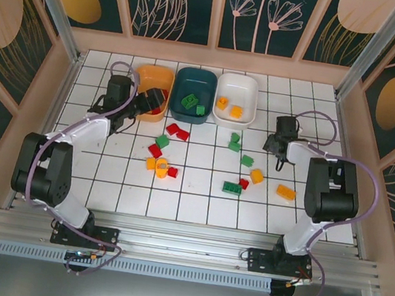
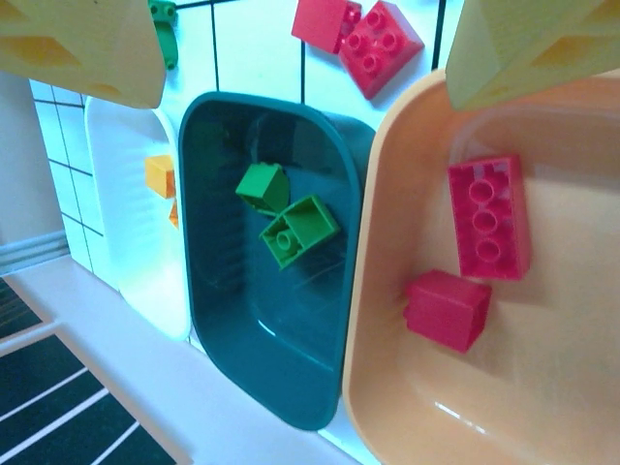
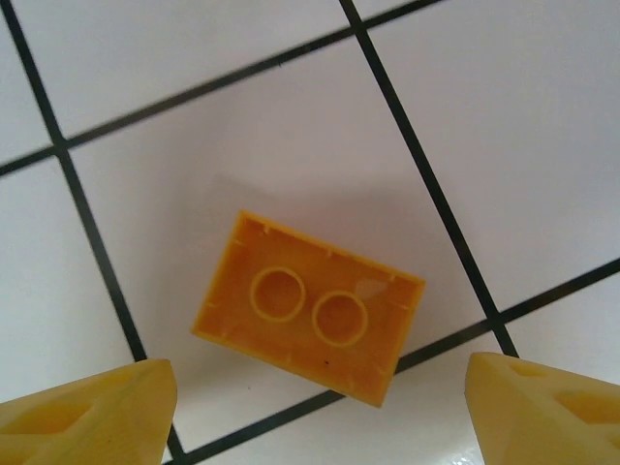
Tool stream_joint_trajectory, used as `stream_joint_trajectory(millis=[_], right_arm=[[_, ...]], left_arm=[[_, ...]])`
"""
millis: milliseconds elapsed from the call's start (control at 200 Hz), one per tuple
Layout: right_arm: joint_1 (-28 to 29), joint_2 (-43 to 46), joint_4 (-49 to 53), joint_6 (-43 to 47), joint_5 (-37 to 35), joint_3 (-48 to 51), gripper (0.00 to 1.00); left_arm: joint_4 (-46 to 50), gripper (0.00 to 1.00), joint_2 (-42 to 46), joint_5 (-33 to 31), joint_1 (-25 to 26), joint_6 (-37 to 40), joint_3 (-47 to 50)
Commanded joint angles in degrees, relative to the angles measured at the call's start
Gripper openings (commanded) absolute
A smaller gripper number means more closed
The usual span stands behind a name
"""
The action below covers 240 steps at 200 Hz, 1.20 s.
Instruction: Sort the legos into containers by color
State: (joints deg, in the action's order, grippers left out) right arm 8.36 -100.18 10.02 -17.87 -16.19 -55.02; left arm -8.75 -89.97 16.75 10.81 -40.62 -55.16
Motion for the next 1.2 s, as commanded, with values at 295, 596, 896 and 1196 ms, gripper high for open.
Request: stream_joint_trajectory(millis=[295,596,896,1196], right_arm=[[-3.4,-9.6,5.7,2.7,-8.1,-11.6,0.79],[-7.0,-12.2,4.4,2.9,-2.0,-13.6,0.74],[-8.4,-6.3,-0.5,-0.1,12.6,-7.2,0.64],[-8.2,-6.3,-0.4,-0.1,12.8,-7.6,0.29]], left_arm=[[-3.6,0.76,0.9,3.3,-0.2,-1.6,4.6],[-3.4,0.77,0.6,3.3,-0.2,-1.5,4.4],[-4.3,0.76,-0.5,4.4,0.0,-1.9,4.5],[-4.4,0.77,0.7,4.6,0.6,-2.0,5.9]])
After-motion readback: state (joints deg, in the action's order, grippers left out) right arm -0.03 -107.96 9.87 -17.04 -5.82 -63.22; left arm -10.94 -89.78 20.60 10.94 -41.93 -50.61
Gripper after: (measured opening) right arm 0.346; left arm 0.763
